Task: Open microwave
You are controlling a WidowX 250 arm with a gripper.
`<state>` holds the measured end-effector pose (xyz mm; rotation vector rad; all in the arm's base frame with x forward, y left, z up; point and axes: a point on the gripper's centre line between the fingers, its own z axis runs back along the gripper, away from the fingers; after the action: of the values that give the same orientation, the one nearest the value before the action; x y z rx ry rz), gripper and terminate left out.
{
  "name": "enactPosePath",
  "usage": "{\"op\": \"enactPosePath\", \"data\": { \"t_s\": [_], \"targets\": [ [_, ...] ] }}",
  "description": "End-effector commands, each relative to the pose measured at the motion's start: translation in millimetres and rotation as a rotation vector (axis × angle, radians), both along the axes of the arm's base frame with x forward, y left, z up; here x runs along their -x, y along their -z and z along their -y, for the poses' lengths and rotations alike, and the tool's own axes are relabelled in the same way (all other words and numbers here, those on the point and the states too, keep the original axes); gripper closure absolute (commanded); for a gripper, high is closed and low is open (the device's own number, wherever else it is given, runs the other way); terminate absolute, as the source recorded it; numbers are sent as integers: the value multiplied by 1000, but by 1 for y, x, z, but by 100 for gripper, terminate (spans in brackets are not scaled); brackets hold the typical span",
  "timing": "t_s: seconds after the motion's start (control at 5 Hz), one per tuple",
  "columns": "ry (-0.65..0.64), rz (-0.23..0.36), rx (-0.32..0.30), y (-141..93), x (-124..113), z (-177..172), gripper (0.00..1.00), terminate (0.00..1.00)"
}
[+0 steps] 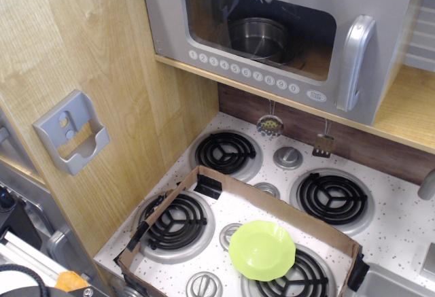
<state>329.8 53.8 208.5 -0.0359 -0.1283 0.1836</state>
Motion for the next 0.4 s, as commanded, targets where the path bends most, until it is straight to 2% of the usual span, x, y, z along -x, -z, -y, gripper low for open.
{"op": "enactPosePath", "data": {
  "t_s": [0.0, 0.2],
  "targets": [
    [0, 0, 0, 0, 0, 0, 0, 0],
    [-11, 47, -2, 13, 7, 23, 0, 0]
  ]
}}
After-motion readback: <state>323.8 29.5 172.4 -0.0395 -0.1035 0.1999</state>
